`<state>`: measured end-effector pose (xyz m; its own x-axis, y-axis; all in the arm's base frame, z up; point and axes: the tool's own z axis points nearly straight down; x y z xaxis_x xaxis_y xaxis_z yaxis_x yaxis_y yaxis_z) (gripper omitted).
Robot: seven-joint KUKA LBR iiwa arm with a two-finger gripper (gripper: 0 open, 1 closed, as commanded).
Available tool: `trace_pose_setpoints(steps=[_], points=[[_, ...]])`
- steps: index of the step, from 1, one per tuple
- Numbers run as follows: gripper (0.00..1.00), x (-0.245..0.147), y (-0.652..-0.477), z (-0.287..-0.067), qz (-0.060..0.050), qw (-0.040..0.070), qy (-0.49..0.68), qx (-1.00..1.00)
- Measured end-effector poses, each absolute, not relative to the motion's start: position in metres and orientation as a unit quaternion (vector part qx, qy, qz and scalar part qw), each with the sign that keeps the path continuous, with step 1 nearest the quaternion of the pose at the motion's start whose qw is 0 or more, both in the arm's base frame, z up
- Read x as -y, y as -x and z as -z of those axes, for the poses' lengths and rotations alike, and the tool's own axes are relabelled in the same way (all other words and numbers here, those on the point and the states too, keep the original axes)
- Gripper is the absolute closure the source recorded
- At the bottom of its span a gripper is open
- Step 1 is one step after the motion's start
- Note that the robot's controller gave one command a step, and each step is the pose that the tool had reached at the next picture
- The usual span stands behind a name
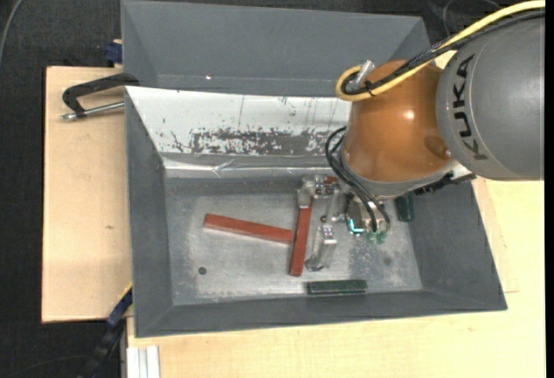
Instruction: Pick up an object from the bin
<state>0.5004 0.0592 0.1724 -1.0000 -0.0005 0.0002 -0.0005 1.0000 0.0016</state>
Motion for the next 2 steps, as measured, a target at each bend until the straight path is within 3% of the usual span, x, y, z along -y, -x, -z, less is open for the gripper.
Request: trace_pose_setpoints(steps=[1,2], points=[[0.00,-0.1185,-0.5749,-0.0709,0.001,-0.003,-0.107,0.994],[1.00,-0.1181,-0.5750,-0.0709,0.001,-0.003,-0.107,0.994]])
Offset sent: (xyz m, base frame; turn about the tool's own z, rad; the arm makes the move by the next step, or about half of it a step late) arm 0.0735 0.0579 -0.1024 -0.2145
